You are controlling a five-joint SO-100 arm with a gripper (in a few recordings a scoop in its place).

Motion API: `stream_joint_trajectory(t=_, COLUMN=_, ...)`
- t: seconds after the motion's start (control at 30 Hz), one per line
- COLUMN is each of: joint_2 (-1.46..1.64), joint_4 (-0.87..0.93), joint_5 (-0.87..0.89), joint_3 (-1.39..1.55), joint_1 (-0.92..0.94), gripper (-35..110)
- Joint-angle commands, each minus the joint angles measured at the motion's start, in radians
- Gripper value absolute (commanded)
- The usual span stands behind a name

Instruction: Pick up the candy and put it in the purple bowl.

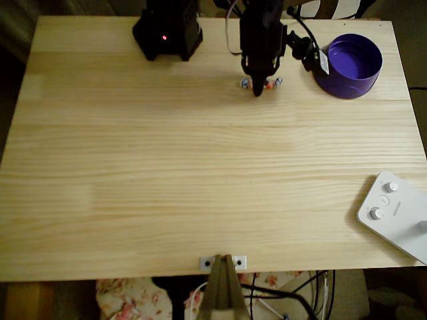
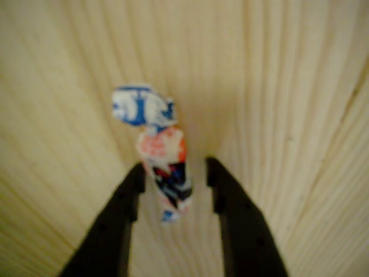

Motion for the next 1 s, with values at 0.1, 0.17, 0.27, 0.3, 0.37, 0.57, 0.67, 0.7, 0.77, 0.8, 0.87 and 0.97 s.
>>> stream_joint_trajectory(t=0.1, joint_2=0.015, joint_4=0.003, joint_5=-0.002, joint_3=0.002, joint_1=-0.009, gripper=10)
stream_joint_trajectory(t=0.17, joint_2=0.015, joint_4=0.003, joint_5=-0.002, joint_3=0.002, joint_1=-0.011, gripper=5)
stream_joint_trajectory(t=0.27, joint_2=0.011, joint_4=0.003, joint_5=-0.002, joint_3=0.0, joint_1=-0.012, gripper=3)
stream_joint_trajectory(t=0.3, joint_2=0.012, joint_4=0.003, joint_5=-0.002, joint_3=0.0, joint_1=-0.012, gripper=1)
stream_joint_trajectory(t=0.37, joint_2=0.025, joint_4=0.0, joint_5=-0.002, joint_3=0.008, joint_1=-0.011, gripper=-1)
stream_joint_trajectory(t=0.57, joint_2=0.074, joint_4=-0.009, joint_5=0.02, joint_3=0.037, joint_1=0.006, gripper=-1)
stream_joint_trajectory(t=0.67, joint_2=0.114, joint_4=-0.011, joint_5=0.014, joint_3=0.052, joint_1=0.014, gripper=-1)
stream_joint_trajectory(t=0.7, joint_2=0.129, joint_4=-0.009, joint_5=0.014, joint_3=0.055, joint_1=0.015, gripper=-1)
stream_joint_trajectory(t=0.77, joint_2=0.152, joint_4=0.002, joint_5=0.015, joint_3=0.055, joint_1=0.021, gripper=-1)
stream_joint_trajectory(t=0.8, joint_2=0.161, joint_4=0.009, joint_5=0.017, joint_3=0.052, joint_1=0.026, gripper=-1)
stream_joint_trajectory(t=0.87, joint_2=0.176, joint_4=0.028, joint_5=0.014, joint_3=0.038, joint_1=0.037, gripper=-1)
stream_joint_trajectory(t=0.97, joint_2=0.222, joint_4=0.063, joint_5=0.011, joint_3=0.012, joint_1=0.063, gripper=-1)
